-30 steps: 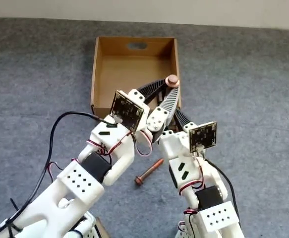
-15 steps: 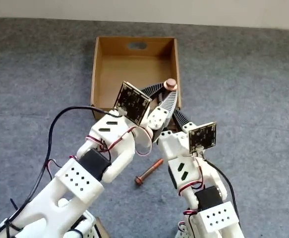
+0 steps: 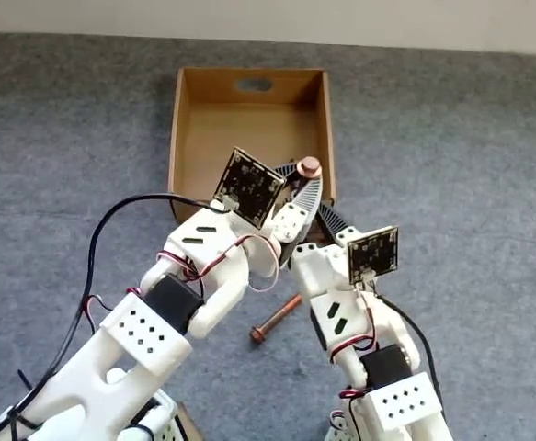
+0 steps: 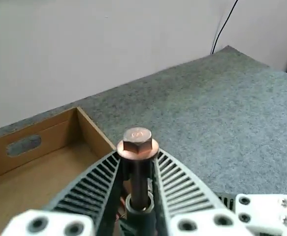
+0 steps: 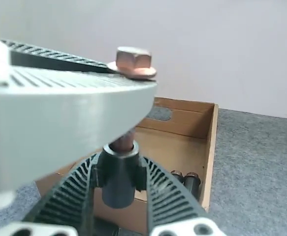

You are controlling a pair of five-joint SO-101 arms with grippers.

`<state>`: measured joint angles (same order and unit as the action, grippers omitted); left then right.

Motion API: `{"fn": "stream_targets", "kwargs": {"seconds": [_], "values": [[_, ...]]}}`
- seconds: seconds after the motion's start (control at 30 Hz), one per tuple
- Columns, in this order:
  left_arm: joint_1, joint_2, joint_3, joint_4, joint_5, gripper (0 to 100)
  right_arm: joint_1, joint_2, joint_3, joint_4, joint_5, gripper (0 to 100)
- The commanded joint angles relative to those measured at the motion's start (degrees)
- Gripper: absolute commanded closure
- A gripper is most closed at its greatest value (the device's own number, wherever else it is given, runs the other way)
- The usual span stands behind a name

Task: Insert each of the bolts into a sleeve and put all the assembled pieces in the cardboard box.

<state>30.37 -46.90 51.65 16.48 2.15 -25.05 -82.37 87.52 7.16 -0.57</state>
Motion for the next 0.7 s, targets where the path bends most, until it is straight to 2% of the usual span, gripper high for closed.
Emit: {"fn": "stream_targets", "kwargs": {"seconds": [0.0, 0.47, 0.67], "values": [[-3.1, -0.1, -3.0, 0.1, -0.1, 99, 0.8, -0.7, -0.6, -1.5, -0.3, 99.2], [-2.8, -0.6, 1.8, 0.1, -0.1, 99, 1.1, -0.7, -0.6, -1.5, -0.3, 99.2], [-2.7, -0.6, 2.8, 0.1, -0.1, 99, 4.6, -0.7, -0.6, -1.5, -0.4, 99.2]]}}
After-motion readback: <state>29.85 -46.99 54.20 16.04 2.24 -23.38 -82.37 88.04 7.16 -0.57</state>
